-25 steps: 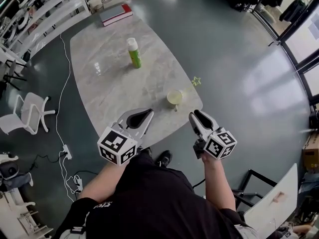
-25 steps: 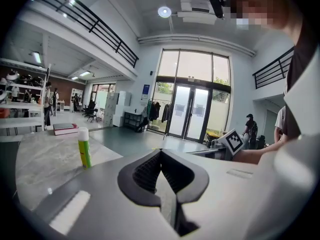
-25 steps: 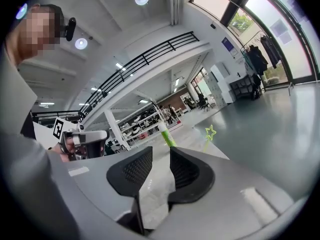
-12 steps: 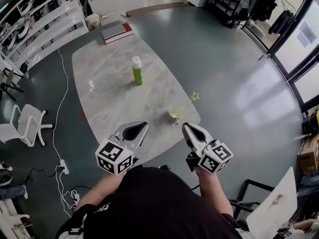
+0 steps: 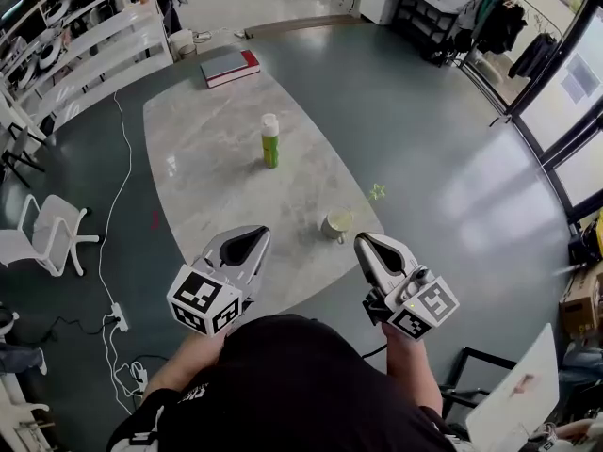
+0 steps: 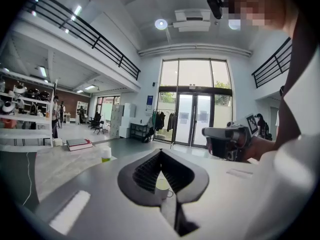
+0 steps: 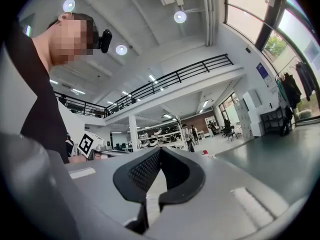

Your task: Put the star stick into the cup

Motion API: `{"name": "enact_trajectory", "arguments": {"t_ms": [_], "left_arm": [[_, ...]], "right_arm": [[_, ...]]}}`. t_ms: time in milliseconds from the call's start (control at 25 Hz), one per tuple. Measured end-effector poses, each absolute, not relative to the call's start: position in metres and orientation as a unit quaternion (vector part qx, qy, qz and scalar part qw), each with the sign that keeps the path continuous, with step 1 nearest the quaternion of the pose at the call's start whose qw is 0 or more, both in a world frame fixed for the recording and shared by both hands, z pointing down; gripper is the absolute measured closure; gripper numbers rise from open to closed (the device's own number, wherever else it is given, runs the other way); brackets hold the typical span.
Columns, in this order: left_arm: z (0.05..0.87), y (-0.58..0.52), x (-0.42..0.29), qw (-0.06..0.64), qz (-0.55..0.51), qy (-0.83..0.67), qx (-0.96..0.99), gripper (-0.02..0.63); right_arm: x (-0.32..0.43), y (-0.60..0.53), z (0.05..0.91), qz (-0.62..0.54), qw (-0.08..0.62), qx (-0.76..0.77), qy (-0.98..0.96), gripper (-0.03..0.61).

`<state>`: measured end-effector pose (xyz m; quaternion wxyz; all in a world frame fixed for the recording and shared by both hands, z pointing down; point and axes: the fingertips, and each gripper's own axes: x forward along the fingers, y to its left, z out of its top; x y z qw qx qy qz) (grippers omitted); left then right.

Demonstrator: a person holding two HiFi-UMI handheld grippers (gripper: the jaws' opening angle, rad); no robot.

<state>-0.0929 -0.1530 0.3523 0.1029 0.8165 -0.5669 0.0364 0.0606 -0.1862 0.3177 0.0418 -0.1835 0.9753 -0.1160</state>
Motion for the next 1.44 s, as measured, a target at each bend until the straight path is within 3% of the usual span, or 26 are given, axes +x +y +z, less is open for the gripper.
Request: {"name": "enact_trajectory", "arguments": {"t_ms": [280, 1440], "left_arm": [[0.335, -0.153, -0.114, 0.078, 0.037, -0.581, 0.809, 0.611], [0.339, -0.155, -0.1, 0.088, 0.041, -0.562, 0.821, 0.611]], "right_arm": [[0.081, -0.195, 0.304, -0.094, 0.052, -0.215, 0.971, 0.568], [0.076, -0.188, 0.327, -0.128, 0.033, -0.22, 0.966, 0.568]]}}
